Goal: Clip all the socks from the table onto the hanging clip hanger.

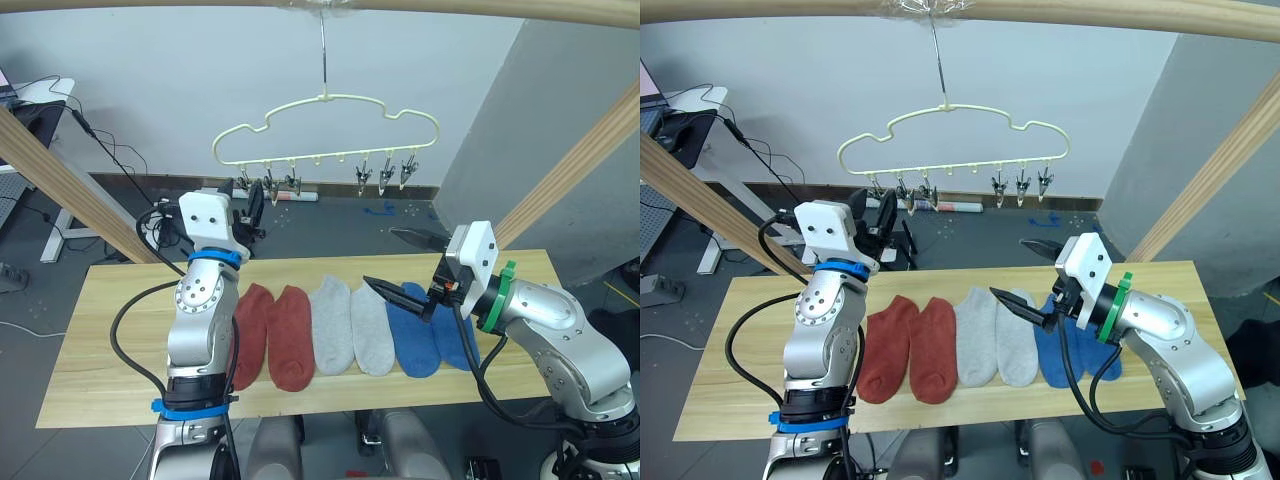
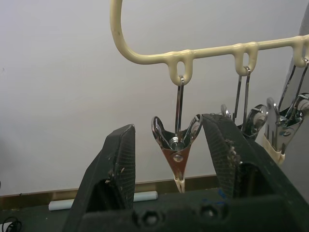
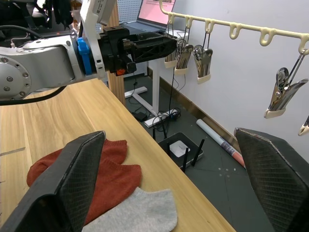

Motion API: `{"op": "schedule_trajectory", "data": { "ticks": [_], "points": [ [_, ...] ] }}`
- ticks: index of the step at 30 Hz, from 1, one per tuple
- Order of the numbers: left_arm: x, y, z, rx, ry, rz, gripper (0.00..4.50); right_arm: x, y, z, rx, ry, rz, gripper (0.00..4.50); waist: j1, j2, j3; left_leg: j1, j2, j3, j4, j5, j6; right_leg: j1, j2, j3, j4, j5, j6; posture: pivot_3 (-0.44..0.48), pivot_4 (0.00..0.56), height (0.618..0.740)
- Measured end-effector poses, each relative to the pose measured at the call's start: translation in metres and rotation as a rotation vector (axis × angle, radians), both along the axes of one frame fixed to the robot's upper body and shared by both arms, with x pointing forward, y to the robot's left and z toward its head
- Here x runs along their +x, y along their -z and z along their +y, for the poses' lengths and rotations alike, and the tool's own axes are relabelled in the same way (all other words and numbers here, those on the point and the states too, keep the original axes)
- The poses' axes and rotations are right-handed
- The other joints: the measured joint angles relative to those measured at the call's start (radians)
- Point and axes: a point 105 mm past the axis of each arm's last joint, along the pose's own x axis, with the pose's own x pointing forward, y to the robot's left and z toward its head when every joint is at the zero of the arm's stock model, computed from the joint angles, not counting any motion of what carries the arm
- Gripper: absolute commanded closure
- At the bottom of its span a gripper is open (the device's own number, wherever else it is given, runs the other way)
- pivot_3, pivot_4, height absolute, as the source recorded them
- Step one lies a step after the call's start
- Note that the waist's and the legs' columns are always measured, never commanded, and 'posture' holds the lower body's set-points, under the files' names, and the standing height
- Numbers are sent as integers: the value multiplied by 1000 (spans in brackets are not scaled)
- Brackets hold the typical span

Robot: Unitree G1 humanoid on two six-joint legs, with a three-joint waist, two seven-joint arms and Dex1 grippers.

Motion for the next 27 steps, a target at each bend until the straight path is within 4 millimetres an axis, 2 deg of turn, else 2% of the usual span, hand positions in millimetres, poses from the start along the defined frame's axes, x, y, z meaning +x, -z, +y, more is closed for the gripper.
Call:
{"op": "schedule_trajectory", "data": {
  "ticks": [4, 8, 14, 18, 23, 27],
  "points": [
    [1, -7, -2, 0, 5, -23, 3735, 0, 0, 0, 0, 0, 0, 0, 0, 0, 0, 0, 0, 0, 0, 0, 0, 0, 0, 0, 0, 0, 0, -111, 301, 740],
    [1, -7, -2, 2, 9, -27, 4466, 0, 0, 0, 0, 0, 0, 0, 0, 0, 0, 0, 0, 0, 0, 0, 0, 0, 0, 0, 0, 0, 0, -109, 301, 740],
    [0, -8, -3, 11, 18, -28, 4486, 0, 4, -2, -10, 19, 7, 0, 0, 0, 0, 0, 0, 0, 0, 0, 0, 0, 0, 0, 0, 0, 0, -108, 299, 740],
    [-3, -7, -1, 38, 25, -22, 4486, 9, 36, -23, -49, 179, 91, 0, 1, 0, 0, 0, 0, 0, 0, 1, -2, 0, 0, 0, 0, 0, 0, -98, 301, 740],
    [-9, -7, 1, 70, 57, 0, 4486, 24, 101, -80, -108, 558, 247, 0, 0, 1, 1, 1, 0, 1, 0, 1, -3, 0, -1, 1, 1, 0, 0, -95, 307, 740],
    [-9, -6, 0, 78, 113, 36, 4486, 34, 131, -102, -121, 720, 275, 0, -2, 3, 2, 2, 1, 2, 0, 1, -2, 0, 0, 1, 2, 0, 0, -80, 310, 740]
  ]
}}
